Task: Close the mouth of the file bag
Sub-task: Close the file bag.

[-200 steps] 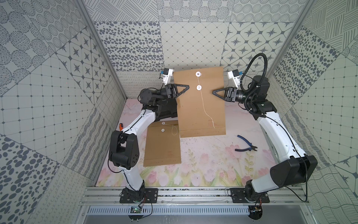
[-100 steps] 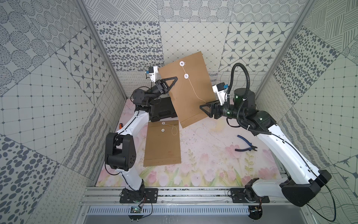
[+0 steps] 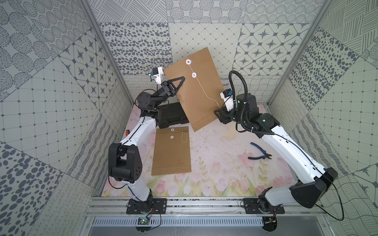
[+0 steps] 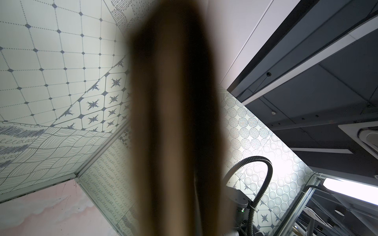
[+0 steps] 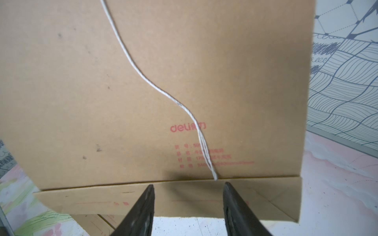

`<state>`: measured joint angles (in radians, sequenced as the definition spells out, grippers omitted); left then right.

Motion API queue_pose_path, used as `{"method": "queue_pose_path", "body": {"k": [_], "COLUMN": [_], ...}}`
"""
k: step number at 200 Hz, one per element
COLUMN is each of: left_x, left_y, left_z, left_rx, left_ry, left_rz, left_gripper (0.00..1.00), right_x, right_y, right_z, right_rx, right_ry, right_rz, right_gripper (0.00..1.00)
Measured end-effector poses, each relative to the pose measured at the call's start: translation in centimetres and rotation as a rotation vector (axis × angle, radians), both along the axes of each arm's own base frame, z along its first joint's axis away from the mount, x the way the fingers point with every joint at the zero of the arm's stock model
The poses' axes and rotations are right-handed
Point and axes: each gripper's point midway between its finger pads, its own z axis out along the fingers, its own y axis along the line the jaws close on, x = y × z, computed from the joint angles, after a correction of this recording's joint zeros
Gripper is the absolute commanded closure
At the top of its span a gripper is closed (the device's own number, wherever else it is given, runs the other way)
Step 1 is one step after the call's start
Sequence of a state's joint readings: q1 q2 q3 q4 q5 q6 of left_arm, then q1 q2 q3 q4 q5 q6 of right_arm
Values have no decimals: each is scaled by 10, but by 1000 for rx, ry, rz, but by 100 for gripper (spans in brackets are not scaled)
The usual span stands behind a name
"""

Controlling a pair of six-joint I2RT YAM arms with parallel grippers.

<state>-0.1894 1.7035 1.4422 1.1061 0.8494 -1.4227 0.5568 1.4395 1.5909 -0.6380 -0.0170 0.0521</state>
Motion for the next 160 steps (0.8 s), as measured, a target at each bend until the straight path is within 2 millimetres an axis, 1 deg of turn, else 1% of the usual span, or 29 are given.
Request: {"method": "queue_pose_path", "body": {"k": [25, 41, 58, 79, 115, 140, 160], "left_x": [-2, -3, -5, -10, -18, -23, -27], "left_y": [-3, -5, -8, -15, -26, -31, -35], "left_z": [2, 3, 4, 5, 10, 15, 19], "left_rx": [0, 0, -2, -4, -6, -7, -6], "left_ry": [-1, 1, 3, 2, -6, -20, -30], "left_rz": [-7, -14, -24, -44, -77, -92, -110], "left_gripper": [100, 100, 100, 100, 100, 100, 100], "right_x": [8, 13, 17, 20, 25, 27, 27], "right_y": [-6, -7, -4, 1, 10, 15, 18], "right_z": [6, 15, 22, 28, 28, 23, 20], "right_rx": [-4, 3, 9, 18, 28, 28, 28], "right_ry": [-22, -44, -65, -75, -75, -60, -52], "right_rz": [-17, -21, -14, 5, 36, 56, 69], "right_gripper": [48, 49, 53, 60, 66, 64, 66]}}
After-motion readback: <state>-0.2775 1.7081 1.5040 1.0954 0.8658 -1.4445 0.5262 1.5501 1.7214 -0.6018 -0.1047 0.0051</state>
